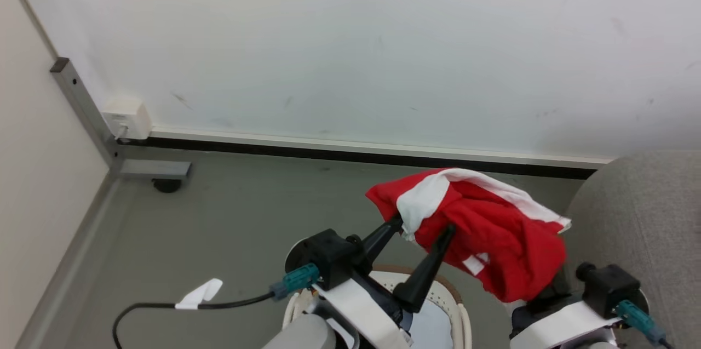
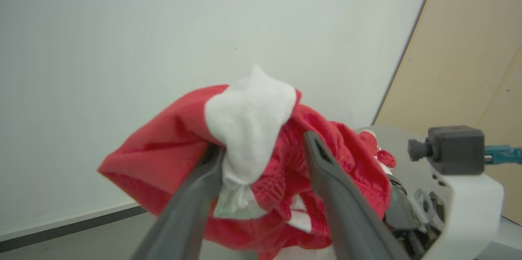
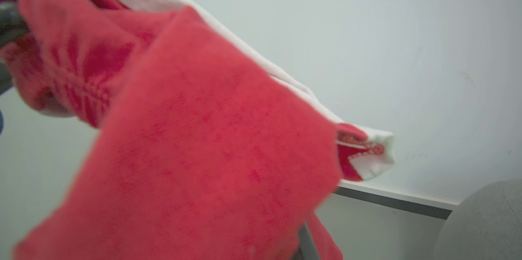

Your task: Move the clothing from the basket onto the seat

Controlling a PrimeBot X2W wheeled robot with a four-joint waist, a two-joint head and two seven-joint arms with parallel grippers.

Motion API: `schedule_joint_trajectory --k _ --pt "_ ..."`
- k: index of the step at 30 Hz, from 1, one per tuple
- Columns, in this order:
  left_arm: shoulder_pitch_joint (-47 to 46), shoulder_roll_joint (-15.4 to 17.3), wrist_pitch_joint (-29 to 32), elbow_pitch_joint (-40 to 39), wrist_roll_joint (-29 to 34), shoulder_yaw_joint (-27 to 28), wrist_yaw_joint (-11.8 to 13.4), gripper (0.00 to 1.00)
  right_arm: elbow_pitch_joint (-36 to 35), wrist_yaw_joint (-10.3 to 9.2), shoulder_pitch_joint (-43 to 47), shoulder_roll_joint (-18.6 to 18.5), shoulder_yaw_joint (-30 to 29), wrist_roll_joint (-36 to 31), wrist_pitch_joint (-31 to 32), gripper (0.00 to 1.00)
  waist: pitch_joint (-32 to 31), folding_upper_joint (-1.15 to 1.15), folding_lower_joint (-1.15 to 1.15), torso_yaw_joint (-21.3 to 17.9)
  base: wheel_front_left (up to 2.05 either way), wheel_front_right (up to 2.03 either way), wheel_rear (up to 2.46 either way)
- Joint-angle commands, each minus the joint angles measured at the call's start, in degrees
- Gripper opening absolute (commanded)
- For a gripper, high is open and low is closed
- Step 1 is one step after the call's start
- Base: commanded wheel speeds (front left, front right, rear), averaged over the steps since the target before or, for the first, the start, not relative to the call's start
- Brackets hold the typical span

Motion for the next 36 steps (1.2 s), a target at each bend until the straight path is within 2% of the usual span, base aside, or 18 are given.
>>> schedule_joint_trajectory --k 1,5,8,12,19,25,31,36 --pt "0.6 0.1 0.0 0.2 -0.2 0.0 -0.1 1.0 -0.4 -0.14 0.4 -0.2 -0.6 0.5 0.0 0.0 0.2 0.0 0.0 -1.0 0.0 0.0 0.0" --pt "0.9 0.3 0.0 1.1 -0.5 -1.6 -0.4 1.0 -4.3 -0.14 1.0 0.2 -5.0 1.4 0.0 0.0 0.6 0.0 0.0 -4.6 0.0 0.0 0.0" --pt "1.1 0.9 0.0 2.0 -0.9 -2.4 -0.4 1.0 -6.9 -0.14 1.5 0.8 -7.4 4.4 0.0 0.0 1.1 0.0 0.0 -8.5 0.0 0.0 0.0" --pt "0.3 1.4 -0.3 3.2 -1.1 -2.9 -0.7 1.0 -10.0 -0.14 1.5 -0.4 -10.0 6.2 0.0 0.0 1.7 0.0 0.0 -14.0 0.0 0.0 0.0" --pt "-0.8 1.7 -0.7 5.3 0.8 -3.2 -0.8 1.0 -14.9 -0.14 3.4 -2.2 -16.1 5.5 0.0 0.0 2.5 0.0 0.0 -23.6 0.0 0.0 0.0" --pt "-1.0 1.5 -0.8 5.1 3.2 -3.1 -0.9 1.0 -18.2 -0.14 6.6 -3.0 -20.8 4.2 0.0 0.0 2.8 0.0 0.0 -30.2 0.0 0.0 0.0" --pt "0.4 1.5 -0.8 3.8 6.4 -1.9 -0.9 1.0 -20.1 -0.14 9.4 -3.1 -22.9 4.0 0.0 0.0 3.5 0.0 0.0 -34.2 0.0 0.0 0.0" --pt "0.9 1.0 -0.8 4.3 7.5 -1.2 -1.0 1.0 -20.0 -0.14 10.0 -3.4 -22.6 4.5 0.0 0.0 4.1 0.0 0.0 -35.2 0.0 0.0 0.0"
